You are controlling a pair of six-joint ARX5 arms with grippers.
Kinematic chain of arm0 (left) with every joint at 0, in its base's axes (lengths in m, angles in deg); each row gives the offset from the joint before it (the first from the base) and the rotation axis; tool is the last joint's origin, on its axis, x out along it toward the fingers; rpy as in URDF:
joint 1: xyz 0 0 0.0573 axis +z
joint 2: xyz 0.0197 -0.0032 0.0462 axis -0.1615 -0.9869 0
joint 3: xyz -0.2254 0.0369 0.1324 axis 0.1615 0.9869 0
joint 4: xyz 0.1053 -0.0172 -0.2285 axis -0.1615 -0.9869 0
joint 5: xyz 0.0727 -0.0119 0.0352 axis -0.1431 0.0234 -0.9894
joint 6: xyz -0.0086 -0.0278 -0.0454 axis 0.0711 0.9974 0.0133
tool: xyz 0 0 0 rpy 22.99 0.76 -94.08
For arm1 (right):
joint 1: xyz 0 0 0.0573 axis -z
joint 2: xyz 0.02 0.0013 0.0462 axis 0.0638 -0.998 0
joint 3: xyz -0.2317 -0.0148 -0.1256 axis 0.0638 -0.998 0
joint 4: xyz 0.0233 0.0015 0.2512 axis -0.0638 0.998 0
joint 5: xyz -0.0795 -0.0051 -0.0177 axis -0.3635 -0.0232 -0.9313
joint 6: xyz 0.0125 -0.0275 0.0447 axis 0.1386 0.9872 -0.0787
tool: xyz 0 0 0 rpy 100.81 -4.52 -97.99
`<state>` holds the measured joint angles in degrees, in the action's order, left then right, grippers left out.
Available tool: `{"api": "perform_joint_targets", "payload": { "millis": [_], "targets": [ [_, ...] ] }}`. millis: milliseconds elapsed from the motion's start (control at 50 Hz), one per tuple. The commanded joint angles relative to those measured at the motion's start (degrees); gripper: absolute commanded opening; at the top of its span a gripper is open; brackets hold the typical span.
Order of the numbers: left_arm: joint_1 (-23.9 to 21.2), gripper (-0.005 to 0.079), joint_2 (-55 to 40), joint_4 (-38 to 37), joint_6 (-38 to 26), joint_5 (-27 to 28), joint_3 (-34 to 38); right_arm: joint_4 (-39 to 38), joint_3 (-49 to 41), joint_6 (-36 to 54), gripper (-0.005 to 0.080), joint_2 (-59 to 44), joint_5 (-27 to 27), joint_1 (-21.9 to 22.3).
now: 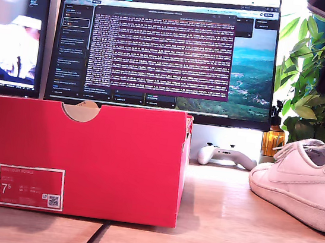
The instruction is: Pack the white shoes by picking the first shoe and placing it inside the red shoebox, left side, then picking and rotating the second shoe and placing it in the shoebox
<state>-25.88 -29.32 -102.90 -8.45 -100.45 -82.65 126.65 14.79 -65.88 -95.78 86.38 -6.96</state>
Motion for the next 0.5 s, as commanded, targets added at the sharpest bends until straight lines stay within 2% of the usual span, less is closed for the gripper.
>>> {"api": "perform_joint_targets", "payload": {
  "millis": [0, 180, 340, 480],
  "targets": [
    [0.0, -0.0019, -1.6, 0.9, -0.9, -0.1, -0.5, 0.8, 0.7, -0.1, 0.0021, -1.3, 0.2, -0.3],
    [0.0, -0.0019, -4.7, 2.4, -0.8, 0.2, -0.5, 2.0, 0.7, -0.1, 0.0063, -4.0, 0.2, -0.4],
    [0.0, -0.0019, -5.2, 6.1, -0.8, 0.3, -0.5, 2.4, 0.7, 0.0, 0.0182, -6.8, 0.2, -1.7],
    [0.0, -0.0019, -5.2, 6.9, -0.8, 1.0, -0.5, 4.8, 0.7, 0.2, 0.0253, -9.2, 0.2, -2.4]
  ]
}}
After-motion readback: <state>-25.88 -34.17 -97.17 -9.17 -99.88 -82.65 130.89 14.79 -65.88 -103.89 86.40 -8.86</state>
